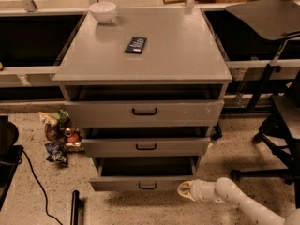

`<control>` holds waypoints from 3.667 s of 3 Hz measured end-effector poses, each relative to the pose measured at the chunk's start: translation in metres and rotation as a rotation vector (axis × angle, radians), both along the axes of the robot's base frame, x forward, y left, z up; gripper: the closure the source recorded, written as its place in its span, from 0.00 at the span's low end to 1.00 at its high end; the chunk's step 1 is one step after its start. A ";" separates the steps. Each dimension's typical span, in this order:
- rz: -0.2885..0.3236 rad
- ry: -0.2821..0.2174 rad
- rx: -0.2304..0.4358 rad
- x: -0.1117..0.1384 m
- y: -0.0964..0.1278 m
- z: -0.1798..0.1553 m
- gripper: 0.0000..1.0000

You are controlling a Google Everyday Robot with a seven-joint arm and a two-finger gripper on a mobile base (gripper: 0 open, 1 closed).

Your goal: Close bottom drawer

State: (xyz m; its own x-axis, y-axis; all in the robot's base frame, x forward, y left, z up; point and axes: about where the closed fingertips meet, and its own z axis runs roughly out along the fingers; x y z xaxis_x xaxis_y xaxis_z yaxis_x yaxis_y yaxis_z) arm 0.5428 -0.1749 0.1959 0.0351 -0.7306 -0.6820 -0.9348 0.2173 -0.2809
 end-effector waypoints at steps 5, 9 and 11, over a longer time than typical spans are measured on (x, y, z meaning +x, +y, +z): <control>-0.044 -0.022 -0.037 0.032 -0.010 -0.014 1.00; -0.050 -0.069 0.061 0.054 -0.017 -0.008 0.11; -0.048 -0.082 0.066 0.052 -0.020 -0.003 0.00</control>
Offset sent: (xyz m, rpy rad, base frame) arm 0.0324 -0.0295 -0.0001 0.0313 -0.0253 -0.0455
